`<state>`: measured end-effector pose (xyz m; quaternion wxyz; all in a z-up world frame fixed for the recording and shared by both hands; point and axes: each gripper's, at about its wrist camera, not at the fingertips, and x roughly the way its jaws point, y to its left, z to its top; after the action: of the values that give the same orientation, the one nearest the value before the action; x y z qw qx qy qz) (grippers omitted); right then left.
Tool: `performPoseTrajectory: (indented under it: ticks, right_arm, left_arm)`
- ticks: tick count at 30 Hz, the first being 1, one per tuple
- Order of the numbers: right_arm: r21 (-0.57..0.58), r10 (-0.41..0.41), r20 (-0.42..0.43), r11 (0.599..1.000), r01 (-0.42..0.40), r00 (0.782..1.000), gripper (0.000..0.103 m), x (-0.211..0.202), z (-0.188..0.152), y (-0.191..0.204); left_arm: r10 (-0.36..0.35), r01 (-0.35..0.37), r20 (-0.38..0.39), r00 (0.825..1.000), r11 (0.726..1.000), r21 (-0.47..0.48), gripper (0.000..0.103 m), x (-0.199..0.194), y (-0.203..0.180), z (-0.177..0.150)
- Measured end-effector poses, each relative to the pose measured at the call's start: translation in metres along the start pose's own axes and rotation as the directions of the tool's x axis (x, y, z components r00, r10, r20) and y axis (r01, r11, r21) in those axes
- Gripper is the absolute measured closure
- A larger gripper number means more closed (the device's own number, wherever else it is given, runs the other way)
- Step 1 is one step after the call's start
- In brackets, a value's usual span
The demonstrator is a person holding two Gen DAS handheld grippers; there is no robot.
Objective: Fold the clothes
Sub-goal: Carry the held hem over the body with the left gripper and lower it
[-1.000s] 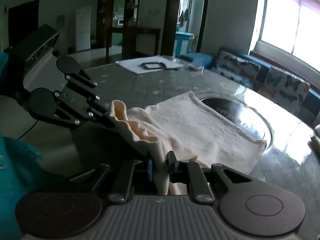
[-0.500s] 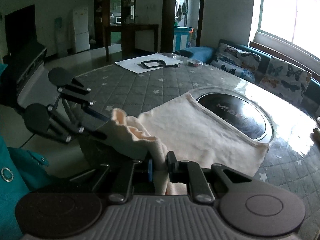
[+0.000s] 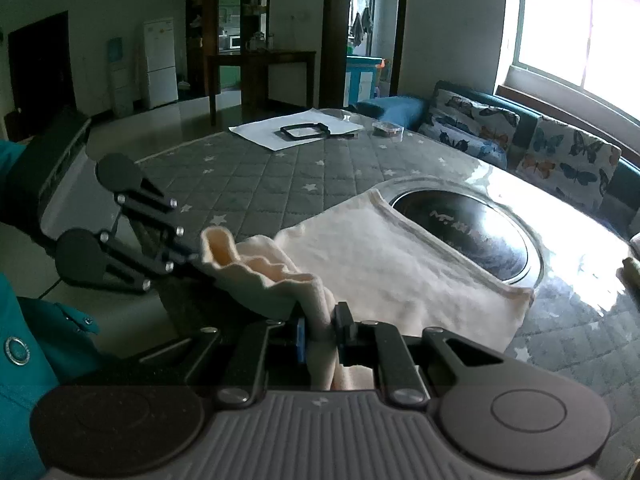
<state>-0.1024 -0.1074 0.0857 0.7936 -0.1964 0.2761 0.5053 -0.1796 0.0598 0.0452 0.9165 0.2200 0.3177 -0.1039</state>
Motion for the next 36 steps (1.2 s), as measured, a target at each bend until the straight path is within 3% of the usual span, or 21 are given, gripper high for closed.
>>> performPoseTrajectory:
  ticks: [5,10,15,19,23,25,27,29,36]
  right_arm:
    - [0.012,-0.011,0.019,1.0,0.011,1.0,0.09,0.002,0.023,-0.024]
    - [0.036,-0.022,0.016,0.999,0.022,1.0,0.09,0.024,0.052,-0.065]
    - [0.065,-0.047,-0.028,0.997,0.049,0.998,0.09,0.078,0.074,-0.116]
    - [0.151,-0.065,-0.072,0.986,0.075,0.995,0.09,0.132,0.071,-0.148]
    - [0.253,-0.078,-0.07,0.963,0.093,0.995,0.083,0.166,0.057,-0.17]
    - [0.294,-0.092,-0.057,0.95,0.104,0.994,0.077,0.168,0.05,-0.177]
    - [0.318,-0.105,-0.031,0.942,0.109,0.994,0.075,0.157,0.044,-0.181]
    - [0.331,-0.123,-0.002,0.936,0.116,0.992,0.065,0.143,0.04,-0.183]
    - [0.263,-0.177,0.075,0.953,0.152,0.981,0.043,0.09,0.037,-0.157]
  left_arm:
    - [0.066,-0.065,0.063,0.996,0.998,-0.023,0.092,0.008,0.033,0.032]
    - [0.12,-0.119,0.066,0.991,0.993,-0.02,0.092,0.053,0.064,0.061]
    - [0.126,-0.127,-0.021,0.992,0.989,-0.08,0.092,0.124,0.091,0.073]
    - [0.11,-0.126,-0.107,0.988,0.98,-0.156,0.091,0.176,0.107,0.074]
    - [0.098,-0.125,-0.132,0.986,0.969,-0.211,0.084,0.192,0.116,0.071]
    - [0.1,-0.128,-0.133,0.986,0.966,-0.223,0.08,0.19,0.117,0.07]
    - [0.108,-0.136,-0.133,0.985,0.965,-0.226,0.069,0.191,0.118,0.069]
    - [0.118,-0.148,-0.135,0.984,0.961,-0.233,0.062,0.19,0.12,0.068]
    - [0.139,-0.169,-0.12,0.983,0.938,-0.302,0.043,0.182,0.127,0.067]
